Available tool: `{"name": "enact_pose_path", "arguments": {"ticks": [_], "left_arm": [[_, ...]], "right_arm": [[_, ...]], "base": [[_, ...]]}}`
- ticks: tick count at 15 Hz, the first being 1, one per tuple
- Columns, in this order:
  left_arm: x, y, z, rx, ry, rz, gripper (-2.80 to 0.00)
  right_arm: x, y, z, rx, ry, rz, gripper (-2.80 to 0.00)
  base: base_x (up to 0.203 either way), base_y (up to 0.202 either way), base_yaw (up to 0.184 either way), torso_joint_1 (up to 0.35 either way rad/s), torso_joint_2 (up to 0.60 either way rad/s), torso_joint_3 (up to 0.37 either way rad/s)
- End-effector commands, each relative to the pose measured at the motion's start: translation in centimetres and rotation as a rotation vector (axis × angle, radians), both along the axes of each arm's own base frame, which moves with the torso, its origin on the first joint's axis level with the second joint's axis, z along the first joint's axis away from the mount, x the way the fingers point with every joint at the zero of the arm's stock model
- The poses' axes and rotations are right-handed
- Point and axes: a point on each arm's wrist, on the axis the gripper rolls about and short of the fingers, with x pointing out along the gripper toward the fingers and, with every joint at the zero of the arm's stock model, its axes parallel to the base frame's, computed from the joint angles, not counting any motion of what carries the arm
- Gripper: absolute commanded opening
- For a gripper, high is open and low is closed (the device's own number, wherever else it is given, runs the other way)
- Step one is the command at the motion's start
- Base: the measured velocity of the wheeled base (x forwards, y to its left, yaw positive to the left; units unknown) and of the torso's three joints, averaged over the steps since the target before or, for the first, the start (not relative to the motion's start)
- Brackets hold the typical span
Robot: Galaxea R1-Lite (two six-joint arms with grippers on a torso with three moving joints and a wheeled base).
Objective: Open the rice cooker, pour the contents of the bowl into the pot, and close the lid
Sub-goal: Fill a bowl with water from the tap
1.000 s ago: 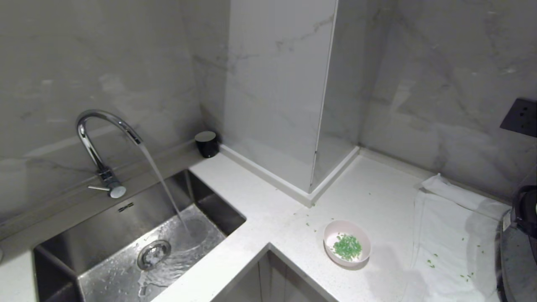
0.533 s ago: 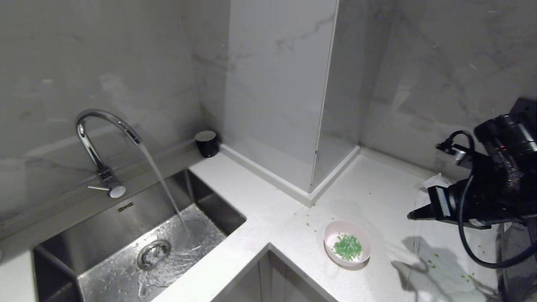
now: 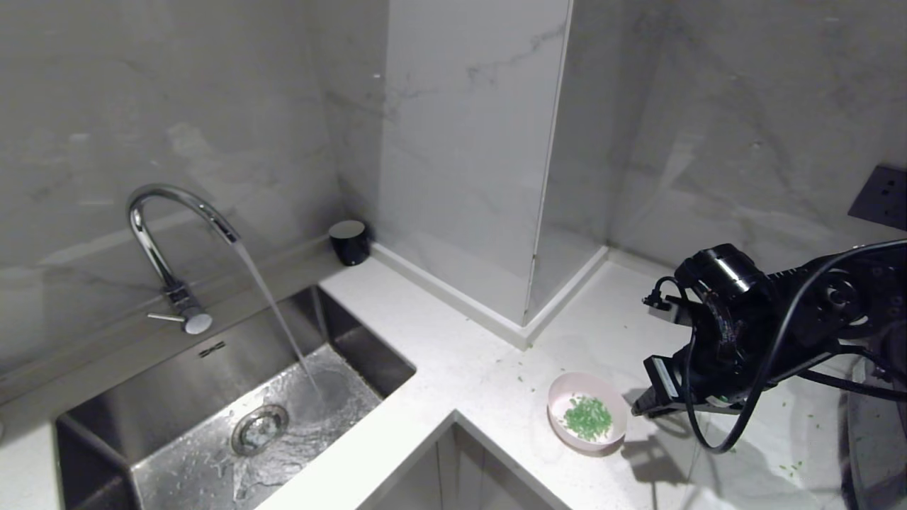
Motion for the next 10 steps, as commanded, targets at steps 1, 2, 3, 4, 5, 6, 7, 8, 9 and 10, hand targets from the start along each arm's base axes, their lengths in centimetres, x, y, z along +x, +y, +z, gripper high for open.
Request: {"name": "enact_pose_path", "arguments": {"ticks": [1, 2, 3, 4, 5, 6, 7, 8, 9, 10], "left_arm": [[0.1, 0.0, -0.2, -0.007, 0.008, -0.001, 0.0], [0.1, 0.0, -0.2, -0.007, 0.008, 0.001, 0.0], [0.1, 0.0, -0.2, -0.006, 0.007, 0.001, 0.0], [0.1, 0.0, -0.2, -0.007, 0.008, 0.001, 0.0], [0.1, 0.0, -0.2, -0.007, 0.007, 0.002, 0.0], [0.1, 0.0, -0.2, -0.007, 0.007, 0.001, 0.0], [0.1, 0.0, -0.2, -0.007, 0.007, 0.002, 0.0], [0.1, 0.0, -0.2, -0.007, 0.007, 0.001, 0.0], [0.1, 0.0, -0.2, -0.007, 0.007, 0.002, 0.0], [0.1, 0.0, -0.2, -0.007, 0.007, 0.001, 0.0]], "right_arm": [[0.8, -1.1, -0.9, -0.009, 0.021, -0.026, 0.0], [1.2, -1.8, -1.4, -0.015, 0.012, -0.028, 0.0], [1.6, -2.2, -2.0, -0.024, 0.016, -0.029, 0.0], [2.0, -2.4, -2.9, -0.045, 0.03, -0.033, 0.0], [2.4, -2.5, -3.8, -0.085, 0.033, -0.037, 0.0], [2.7, -2.3, -4.3, -0.113, -0.001, -0.033, 0.0], [2.7, -2.0, -4.7, -0.12, -0.032, -0.025, 0.0], [2.7, -1.8, -4.9, -0.119, -0.055, -0.02, 0.0], [2.5, -1.7, -5.2, -0.117, -0.055, -0.019, 0.0], [2.4, -1.7, -5.6, -0.113, -0.062, -0.018, 0.0]], "base": [[0.0, 0.0, 0.0, 0.0, 0.0, 0.0], [0.0, 0.0, 0.0, 0.0, 0.0, 0.0], [0.0, 0.0, 0.0, 0.0, 0.0, 0.0], [0.0, 0.0, 0.0, 0.0, 0.0, 0.0], [0.0, 0.0, 0.0, 0.0, 0.0, 0.0], [0.0, 0.0, 0.0, 0.0, 0.0, 0.0], [0.0, 0.0, 0.0, 0.0, 0.0, 0.0], [0.0, 0.0, 0.0, 0.0, 0.0, 0.0], [0.0, 0.0, 0.0, 0.0, 0.0, 0.0], [0.0, 0.0, 0.0, 0.0, 0.0, 0.0]]}}
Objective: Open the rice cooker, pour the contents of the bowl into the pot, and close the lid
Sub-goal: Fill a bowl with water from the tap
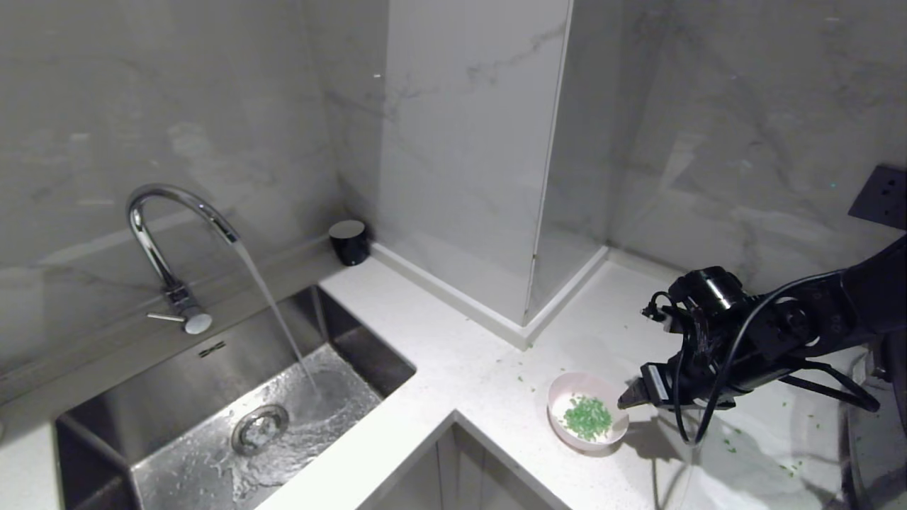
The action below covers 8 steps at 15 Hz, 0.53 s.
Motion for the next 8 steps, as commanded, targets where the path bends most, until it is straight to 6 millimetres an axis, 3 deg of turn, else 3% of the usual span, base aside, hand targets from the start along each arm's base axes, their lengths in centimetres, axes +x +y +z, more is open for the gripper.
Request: {"name": "enact_pose_path", "arguments": {"ticks": [1, 5, 8], "left_arm": [[0.1, 0.0, -0.2, 0.0, 0.01, 0.0, 0.0], [0.1, 0.0, -0.2, -0.002, 0.009, 0.0, 0.0], [0.1, 0.0, -0.2, -0.007, 0.007, 0.0, 0.0]], "right_arm": [[-0.3, 0.1, -1.4, 0.004, -0.006, 0.005, 0.0], [0.7, 0.2, -3.8, -0.011, -0.134, -0.015, 0.0], [0.6, 0.5, -3.7, -0.021, -0.142, -0.008, 0.0]], "base": [[0.0, 0.0, 0.0, 0.0, 0.0, 0.0], [0.0, 0.0, 0.0, 0.0, 0.0, 0.0], [0.0, 0.0, 0.0, 0.0, 0.0, 0.0]]}}
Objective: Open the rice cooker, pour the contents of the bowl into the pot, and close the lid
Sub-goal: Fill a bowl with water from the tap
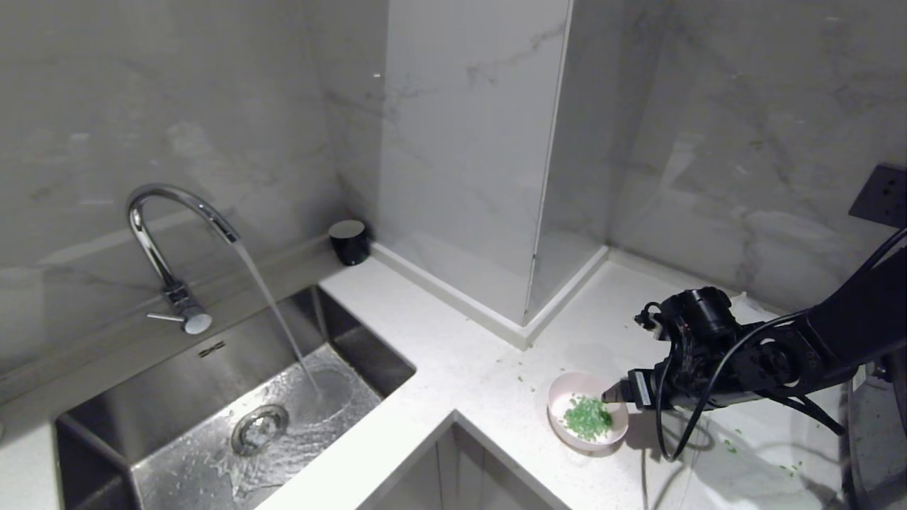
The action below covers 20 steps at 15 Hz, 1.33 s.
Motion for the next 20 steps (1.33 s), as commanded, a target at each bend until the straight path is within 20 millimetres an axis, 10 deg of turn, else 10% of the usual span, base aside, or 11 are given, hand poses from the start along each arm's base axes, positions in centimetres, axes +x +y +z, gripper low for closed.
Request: {"name": "enact_pose_path", "arguments": {"ticks": [1, 5, 6, 20], "left_arm": [[0.1, 0.0, -0.2, -0.001, 0.01, 0.0, 0.0], [0.1, 0.0, -0.3, -0.01, 0.01, 0.001, 0.0], [0.1, 0.0, -0.3, -0.011, 0.01, 0.001, 0.0], [0.1, 0.0, -0.3, -0.013, 0.009, 0.001, 0.0]], "right_arm": [[-0.5, 0.3, -0.4, -0.002, 0.016, 0.013, 0.0], [-0.5, 1.1, -1.7, -0.004, 0.004, 0.032, 0.0], [-0.4, 1.2, -1.9, -0.004, 0.009, 0.036, -2.8], [1.9, 4.8, -2.4, -0.03, -0.024, 0.065, -2.8]], "base": [[0.0, 0.0, 0.0, 0.0, 0.0, 0.0], [0.0, 0.0, 0.0, 0.0, 0.0, 0.0], [0.0, 0.0, 0.0, 0.0, 0.0, 0.0], [0.0, 0.0, 0.0, 0.0, 0.0, 0.0]]}}
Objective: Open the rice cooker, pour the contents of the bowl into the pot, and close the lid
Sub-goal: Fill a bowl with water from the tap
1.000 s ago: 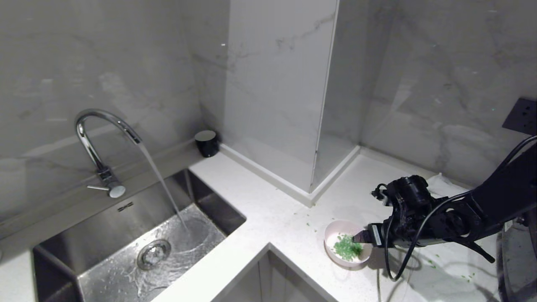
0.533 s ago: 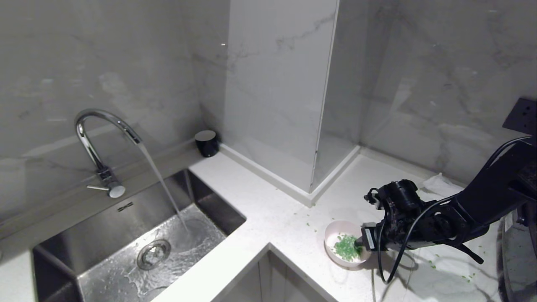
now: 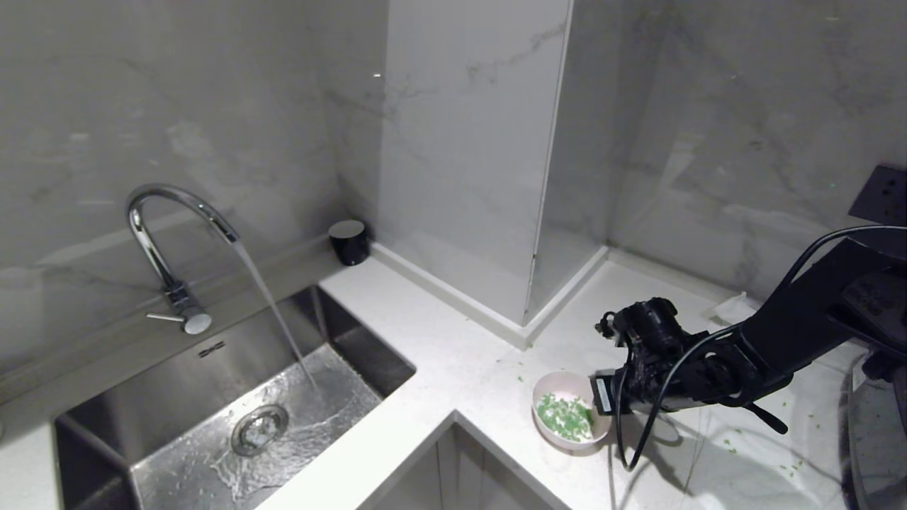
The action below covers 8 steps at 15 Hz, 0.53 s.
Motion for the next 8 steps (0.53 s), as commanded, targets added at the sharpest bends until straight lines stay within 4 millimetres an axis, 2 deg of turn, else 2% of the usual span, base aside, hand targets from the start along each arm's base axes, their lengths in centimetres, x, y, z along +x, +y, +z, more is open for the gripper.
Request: {"name": "enact_pose_path", "arguments": {"ticks": [1, 4, 8], "left_arm": [[0.1, 0.0, -0.3, 0.0, 0.012, 0.0, 0.0], [0.1, 0.0, -0.3, 0.0, 0.012, 0.0, 0.0], [0.1, 0.0, -0.3, 0.0, 0.012, 0.0, 0.0]], "right_arm": [[0.9, 0.9, 0.2, 0.011, -0.001, 0.0, -2.8], [2.1, 2.3, 1.4, 0.025, 0.004, 0.004, -2.8], [4.1, 5.3, 2.8, 0.047, -0.002, 0.026, -2.8]], "base": [[0.0, 0.0, 0.0, 0.0, 0.0, 0.0], [0.0, 0.0, 0.0, 0.0, 0.0, 0.0], [0.0, 0.0, 0.0, 0.0, 0.0, 0.0]]}}
